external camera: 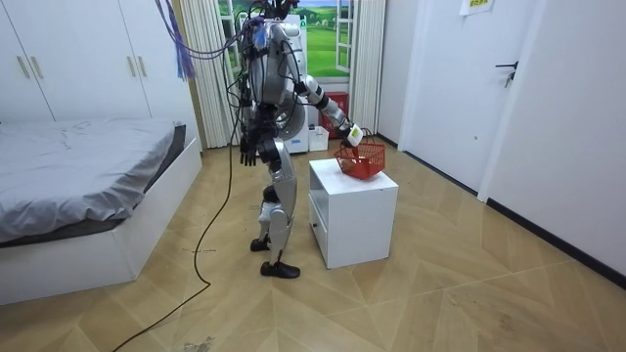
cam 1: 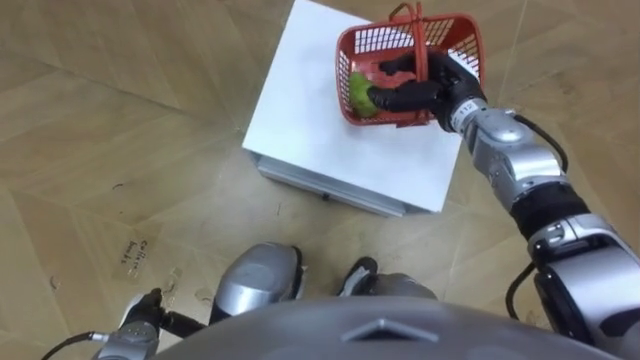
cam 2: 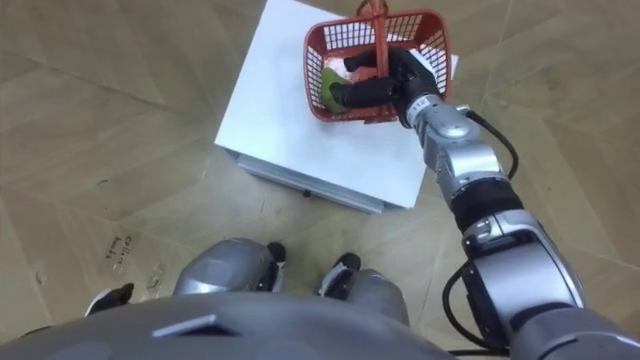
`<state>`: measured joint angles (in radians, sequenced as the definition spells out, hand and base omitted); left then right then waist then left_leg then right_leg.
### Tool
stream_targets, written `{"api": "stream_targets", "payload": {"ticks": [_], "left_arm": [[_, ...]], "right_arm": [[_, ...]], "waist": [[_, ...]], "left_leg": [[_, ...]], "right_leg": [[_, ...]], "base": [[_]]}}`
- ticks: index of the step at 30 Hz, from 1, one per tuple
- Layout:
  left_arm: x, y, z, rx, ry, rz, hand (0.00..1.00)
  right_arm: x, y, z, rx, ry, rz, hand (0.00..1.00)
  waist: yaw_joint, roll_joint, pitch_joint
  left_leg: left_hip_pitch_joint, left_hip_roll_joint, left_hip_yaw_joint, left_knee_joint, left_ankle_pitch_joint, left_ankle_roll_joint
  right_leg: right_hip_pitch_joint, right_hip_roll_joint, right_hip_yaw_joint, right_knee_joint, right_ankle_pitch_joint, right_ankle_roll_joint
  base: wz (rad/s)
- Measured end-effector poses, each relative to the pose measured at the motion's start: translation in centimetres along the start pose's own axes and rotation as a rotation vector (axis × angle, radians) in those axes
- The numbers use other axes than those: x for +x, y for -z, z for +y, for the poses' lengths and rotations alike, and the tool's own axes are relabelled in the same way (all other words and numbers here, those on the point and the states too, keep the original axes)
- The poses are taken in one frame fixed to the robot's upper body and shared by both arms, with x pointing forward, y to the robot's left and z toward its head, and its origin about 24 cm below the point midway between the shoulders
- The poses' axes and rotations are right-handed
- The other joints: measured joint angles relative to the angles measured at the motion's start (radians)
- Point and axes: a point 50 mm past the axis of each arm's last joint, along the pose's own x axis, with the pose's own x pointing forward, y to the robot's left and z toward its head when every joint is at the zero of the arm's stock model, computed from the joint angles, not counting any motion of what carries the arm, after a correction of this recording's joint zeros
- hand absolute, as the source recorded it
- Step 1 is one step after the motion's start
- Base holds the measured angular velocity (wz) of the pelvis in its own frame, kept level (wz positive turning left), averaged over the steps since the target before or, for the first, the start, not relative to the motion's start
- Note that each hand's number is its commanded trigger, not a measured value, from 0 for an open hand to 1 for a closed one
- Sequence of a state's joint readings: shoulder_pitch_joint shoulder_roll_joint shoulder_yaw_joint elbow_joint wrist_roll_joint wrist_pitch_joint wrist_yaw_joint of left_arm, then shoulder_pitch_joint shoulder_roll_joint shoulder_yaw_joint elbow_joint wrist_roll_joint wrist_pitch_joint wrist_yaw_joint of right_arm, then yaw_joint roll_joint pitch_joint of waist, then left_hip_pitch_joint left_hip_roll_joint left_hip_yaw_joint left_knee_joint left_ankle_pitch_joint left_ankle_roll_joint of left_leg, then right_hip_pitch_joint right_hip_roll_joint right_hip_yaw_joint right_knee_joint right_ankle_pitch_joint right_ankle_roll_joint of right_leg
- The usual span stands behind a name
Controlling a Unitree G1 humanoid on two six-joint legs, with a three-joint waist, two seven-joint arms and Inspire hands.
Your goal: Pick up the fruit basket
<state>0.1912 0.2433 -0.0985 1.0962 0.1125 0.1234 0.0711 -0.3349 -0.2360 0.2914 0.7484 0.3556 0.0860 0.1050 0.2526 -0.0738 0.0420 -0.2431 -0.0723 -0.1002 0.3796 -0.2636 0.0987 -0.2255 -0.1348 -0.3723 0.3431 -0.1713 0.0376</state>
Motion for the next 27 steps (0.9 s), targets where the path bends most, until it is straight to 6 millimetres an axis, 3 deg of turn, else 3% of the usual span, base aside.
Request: {"api": "stream_targets", "payload": {"ticks": [9, 13, 27], "left_arm": [[0.0, -0.3, -0.4, 0.000, 0.022, -0.008, 0.00], [0.0, -0.3, -0.5, -0.001, 0.028, -0.009, 0.00], [-0.1, 0.0, -0.6, -0.001, 0.048, 0.005, 0.00]], "right_arm": [[0.0, 1.4, -0.2, 0.008, -0.002, 0.058, 0.00], [0.0, 1.4, -0.2, 0.014, -0.001, 0.057, 0.00], [-0.1, 1.7, -0.2, 0.025, 0.000, 0.066, 0.00]], "waist": [[0.003, 0.015, -0.0031], [0.002, 0.021, -0.0113], [-0.002, 0.020, -0.0126]], "left_leg": [[0.006, 0.005, 0.013, 0.000, 0.001, 0.000], [0.009, 0.005, 0.016, 0.000, 0.001, 0.000], [0.028, 0.007, 0.019, -0.001, 0.002, -0.001]], "right_leg": [[-0.004, 0.003, 0.009, -0.002, 0.000, 0.000], [-0.002, -0.001, 0.014, 0.000, 0.000, 0.000], [0.020, -0.001, 0.017, -0.002, 0.000, 0.000]], "base": [[0.00], [0.00], [0.00]]}}
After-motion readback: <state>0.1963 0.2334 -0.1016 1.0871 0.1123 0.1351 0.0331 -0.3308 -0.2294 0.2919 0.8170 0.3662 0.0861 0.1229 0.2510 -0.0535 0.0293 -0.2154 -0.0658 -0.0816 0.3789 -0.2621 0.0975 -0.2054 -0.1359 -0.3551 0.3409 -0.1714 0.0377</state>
